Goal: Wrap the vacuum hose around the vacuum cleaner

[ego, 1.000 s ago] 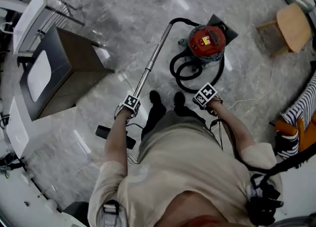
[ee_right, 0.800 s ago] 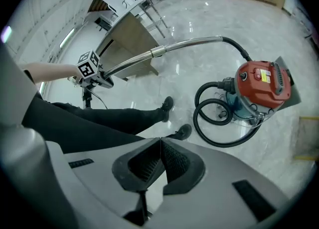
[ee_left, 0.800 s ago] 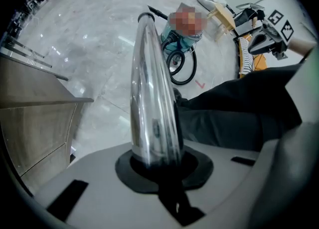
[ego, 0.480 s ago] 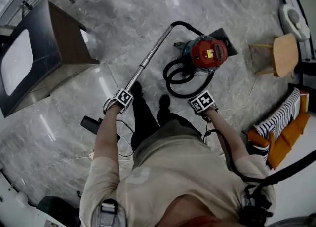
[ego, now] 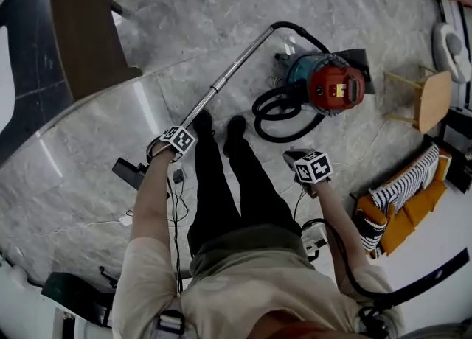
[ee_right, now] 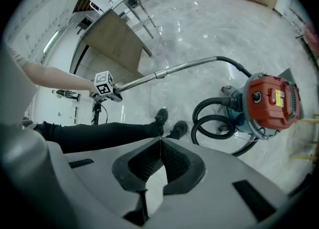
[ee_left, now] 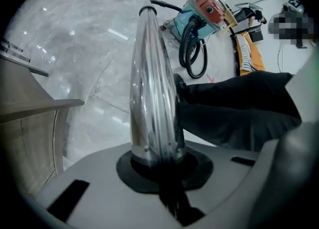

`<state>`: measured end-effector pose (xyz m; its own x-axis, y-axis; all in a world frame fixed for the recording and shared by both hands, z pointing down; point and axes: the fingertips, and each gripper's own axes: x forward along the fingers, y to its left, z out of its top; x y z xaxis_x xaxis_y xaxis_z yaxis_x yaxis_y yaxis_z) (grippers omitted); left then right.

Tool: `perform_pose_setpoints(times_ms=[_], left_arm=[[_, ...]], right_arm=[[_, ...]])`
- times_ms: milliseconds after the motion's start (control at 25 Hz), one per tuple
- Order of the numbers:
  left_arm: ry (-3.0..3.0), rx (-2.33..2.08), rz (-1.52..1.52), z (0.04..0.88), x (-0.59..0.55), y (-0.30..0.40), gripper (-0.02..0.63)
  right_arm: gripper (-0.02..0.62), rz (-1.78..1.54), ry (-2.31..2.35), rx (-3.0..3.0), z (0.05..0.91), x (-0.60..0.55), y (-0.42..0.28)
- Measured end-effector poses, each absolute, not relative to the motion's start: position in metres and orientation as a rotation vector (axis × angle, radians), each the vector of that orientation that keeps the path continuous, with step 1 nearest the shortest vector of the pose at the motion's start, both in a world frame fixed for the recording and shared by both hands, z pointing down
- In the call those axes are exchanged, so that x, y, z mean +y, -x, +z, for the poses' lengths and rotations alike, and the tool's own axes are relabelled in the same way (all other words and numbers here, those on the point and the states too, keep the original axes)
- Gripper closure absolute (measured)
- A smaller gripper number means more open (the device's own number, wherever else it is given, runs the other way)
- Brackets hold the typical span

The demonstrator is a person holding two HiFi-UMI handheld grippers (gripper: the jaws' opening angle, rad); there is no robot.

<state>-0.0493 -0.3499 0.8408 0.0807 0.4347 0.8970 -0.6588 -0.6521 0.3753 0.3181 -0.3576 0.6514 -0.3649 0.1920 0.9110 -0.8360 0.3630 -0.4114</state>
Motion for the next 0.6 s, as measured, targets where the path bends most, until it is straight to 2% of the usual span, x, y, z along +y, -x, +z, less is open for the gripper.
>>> perform_pose_setpoints(times_ms=[240,480,560,600], left_arm=[[-1.552,-0.275,1.744,0.897,-0.377,0.064,0.578],[-1.596,-0.312,1.714,0.923,-0.377,0.040,0.578],[-1.595,-0.315,1.689,0.916,-0.364,0.028,0.578],[-1.596,-0.315,1.676,0.911,-0.357,0.023,0.578]], right_arm=[[0.589,1.478,-0.580,-1.646,0.715,-0.383,-0.267],[0.582,2.018,-0.678,-1.756,0.800,-0.445,-0.180],[0.414,2.155,-0.656,-1.765,0.823,-0.453,-0.143],[0.350,2.204,-0.639,-1.767,0.831,-0.456,-0.123]])
